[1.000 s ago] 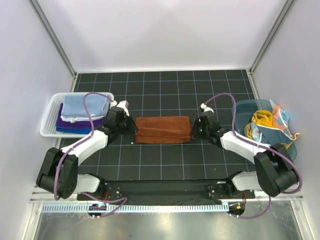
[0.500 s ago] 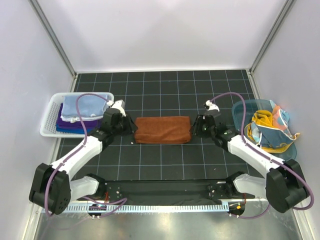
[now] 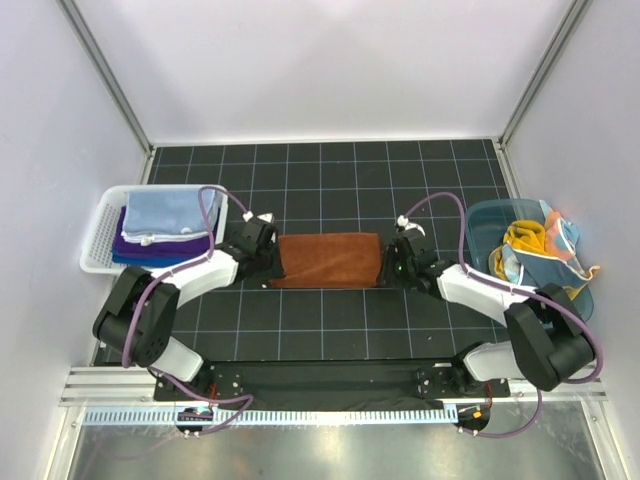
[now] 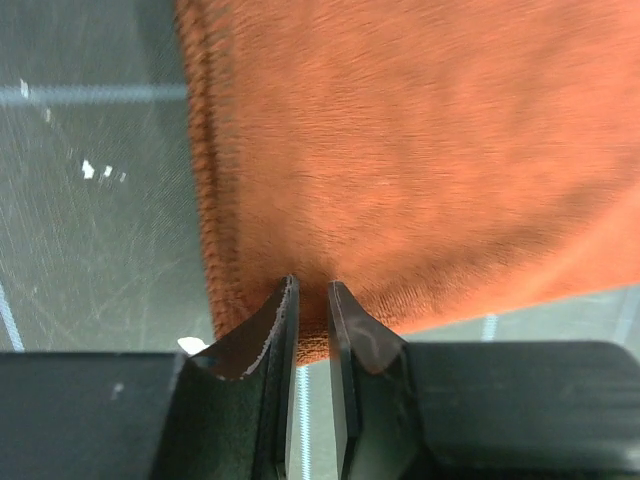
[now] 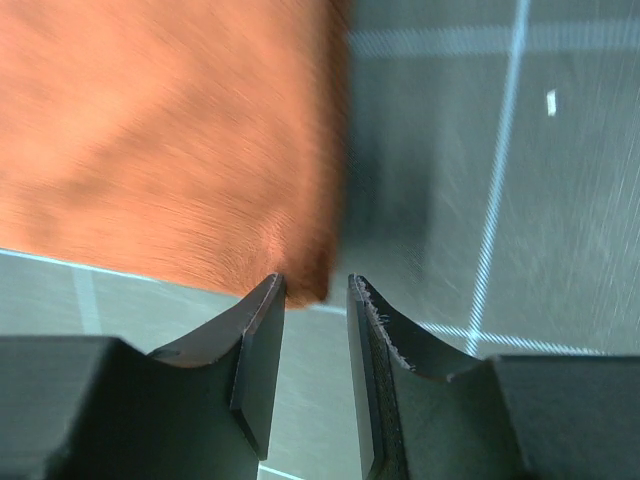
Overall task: Fold and stack the towels
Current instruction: Fold the towel
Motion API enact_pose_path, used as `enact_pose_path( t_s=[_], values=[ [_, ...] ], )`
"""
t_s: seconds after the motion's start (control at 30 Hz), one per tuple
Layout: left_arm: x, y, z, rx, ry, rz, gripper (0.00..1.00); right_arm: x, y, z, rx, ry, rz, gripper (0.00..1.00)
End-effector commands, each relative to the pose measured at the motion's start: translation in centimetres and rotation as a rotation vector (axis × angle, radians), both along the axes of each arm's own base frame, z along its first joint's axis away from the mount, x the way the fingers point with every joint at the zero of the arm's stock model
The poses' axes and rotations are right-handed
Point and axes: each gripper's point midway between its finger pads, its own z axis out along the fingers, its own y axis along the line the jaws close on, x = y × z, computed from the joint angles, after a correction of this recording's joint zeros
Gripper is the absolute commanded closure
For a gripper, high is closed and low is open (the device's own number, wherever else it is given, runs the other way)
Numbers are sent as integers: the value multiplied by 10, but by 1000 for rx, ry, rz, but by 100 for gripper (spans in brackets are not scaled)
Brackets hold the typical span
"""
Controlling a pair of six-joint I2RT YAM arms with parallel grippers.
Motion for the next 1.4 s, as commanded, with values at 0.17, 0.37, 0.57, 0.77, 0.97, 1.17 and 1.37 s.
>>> enact_pose_path(
  t_s=[0.17,0.37,0.57,0.77,0.97,1.17,1.37],
  values=[
    [-10,7,-22,55,39,41,79,-20,3,-37,11,97,22,75],
    [-8,9,-11,56,19,47,77,-20,-11,-30,-42,98,-37,83],
    [6,10,26,64,-58,57,60,-23,-27,-20,-92,88,-95,82],
    [23,12,52,94,-90,65,52,-23,-24,-7,-67,73,-82,60],
    [27,17,49,79,-46,71,50,-20,-28,19,-64,10,-95,56],
    [30,19,32,36,17,65,43,-14,-25,47,-41,-47,-83,55],
    [35,15,9,-27,86,59,37,-11,-20,58,-26,-69,-58,55]
  ],
)
